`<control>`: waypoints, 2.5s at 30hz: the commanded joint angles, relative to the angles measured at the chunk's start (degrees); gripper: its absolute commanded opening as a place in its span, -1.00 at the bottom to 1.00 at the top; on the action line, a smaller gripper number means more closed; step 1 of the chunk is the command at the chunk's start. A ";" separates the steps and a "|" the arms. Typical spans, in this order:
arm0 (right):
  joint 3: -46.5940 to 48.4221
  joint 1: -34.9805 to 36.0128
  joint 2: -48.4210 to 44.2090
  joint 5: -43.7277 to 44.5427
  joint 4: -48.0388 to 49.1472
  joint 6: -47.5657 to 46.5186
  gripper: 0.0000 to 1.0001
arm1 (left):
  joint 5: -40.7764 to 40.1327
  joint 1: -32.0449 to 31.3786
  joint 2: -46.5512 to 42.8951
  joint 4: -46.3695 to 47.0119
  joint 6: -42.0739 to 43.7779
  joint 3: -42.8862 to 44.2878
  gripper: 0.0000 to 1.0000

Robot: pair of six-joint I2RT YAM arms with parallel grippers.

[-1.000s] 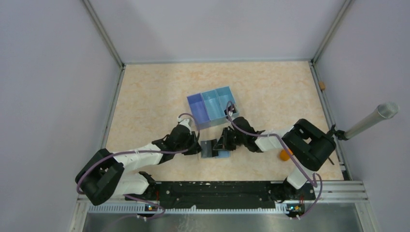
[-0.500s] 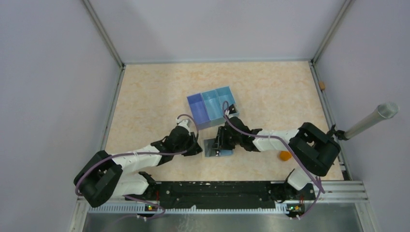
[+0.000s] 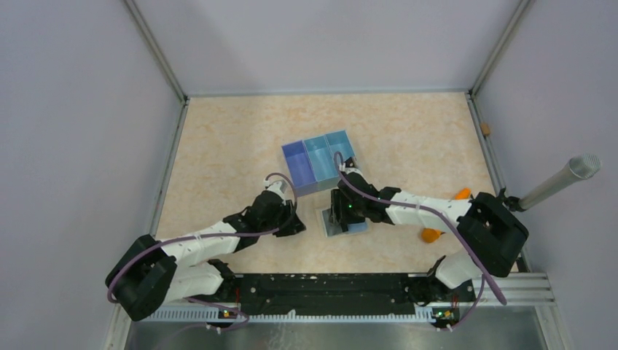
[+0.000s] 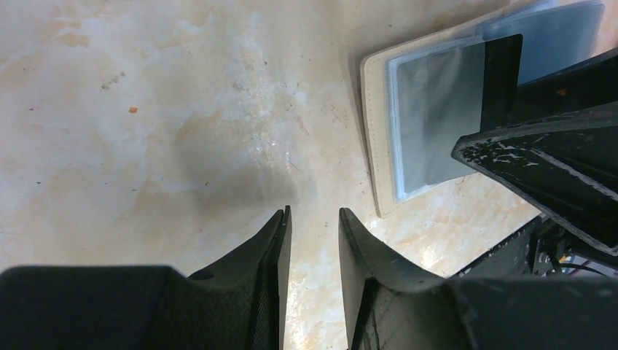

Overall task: Put the credit cards into the card holder
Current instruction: Insert the credit card into the card holder, then pick up the credit card from the storage box.

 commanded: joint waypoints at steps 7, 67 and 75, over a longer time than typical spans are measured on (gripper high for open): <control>3.31 0.71 -3.94 5.90 -6.64 -2.18 0.04 | 2.85 -0.32 0.14 3.64 -1.30 -0.14 -0.30; 34.95 -22.60 9.32 0.21 -18.80 -28.72 0.27 | 12.60 18.02 -4.24 -34.28 26.83 30.30 0.98; 42.93 -26.35 22.58 -10.37 -19.86 -34.86 0.27 | 12.57 22.69 -4.02 -35.15 31.00 32.12 0.97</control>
